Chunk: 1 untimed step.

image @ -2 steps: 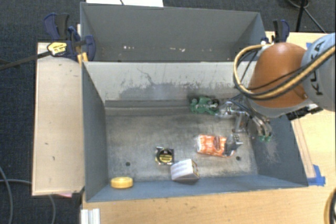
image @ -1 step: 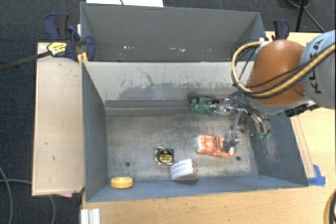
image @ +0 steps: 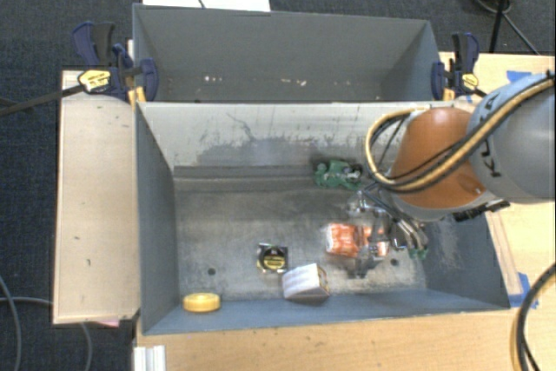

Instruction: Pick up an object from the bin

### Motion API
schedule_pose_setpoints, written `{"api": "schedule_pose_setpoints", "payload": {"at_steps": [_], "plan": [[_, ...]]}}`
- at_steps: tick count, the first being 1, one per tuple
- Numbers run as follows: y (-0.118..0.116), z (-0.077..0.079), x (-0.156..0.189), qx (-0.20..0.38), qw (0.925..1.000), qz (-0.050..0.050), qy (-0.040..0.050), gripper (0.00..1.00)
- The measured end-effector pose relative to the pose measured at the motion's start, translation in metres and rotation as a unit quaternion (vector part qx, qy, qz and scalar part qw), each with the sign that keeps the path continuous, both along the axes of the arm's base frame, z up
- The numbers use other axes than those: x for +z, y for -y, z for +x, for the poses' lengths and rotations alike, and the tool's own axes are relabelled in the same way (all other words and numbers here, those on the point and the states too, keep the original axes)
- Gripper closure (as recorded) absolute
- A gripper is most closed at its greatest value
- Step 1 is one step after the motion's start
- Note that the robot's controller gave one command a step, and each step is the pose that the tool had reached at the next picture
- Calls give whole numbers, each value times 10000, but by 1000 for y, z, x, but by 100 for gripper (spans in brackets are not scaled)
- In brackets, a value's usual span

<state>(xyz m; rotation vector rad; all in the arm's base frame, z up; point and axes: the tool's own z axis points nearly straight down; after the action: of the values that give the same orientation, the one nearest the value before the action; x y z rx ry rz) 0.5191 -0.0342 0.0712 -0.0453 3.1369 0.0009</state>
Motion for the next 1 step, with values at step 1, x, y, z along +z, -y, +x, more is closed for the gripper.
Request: {"api": "schedule_pose_setpoints", "payload": {"at_steps": [1], "plan": [[2, -3, 1, -566, 9984, 6, 28, 100]]}}
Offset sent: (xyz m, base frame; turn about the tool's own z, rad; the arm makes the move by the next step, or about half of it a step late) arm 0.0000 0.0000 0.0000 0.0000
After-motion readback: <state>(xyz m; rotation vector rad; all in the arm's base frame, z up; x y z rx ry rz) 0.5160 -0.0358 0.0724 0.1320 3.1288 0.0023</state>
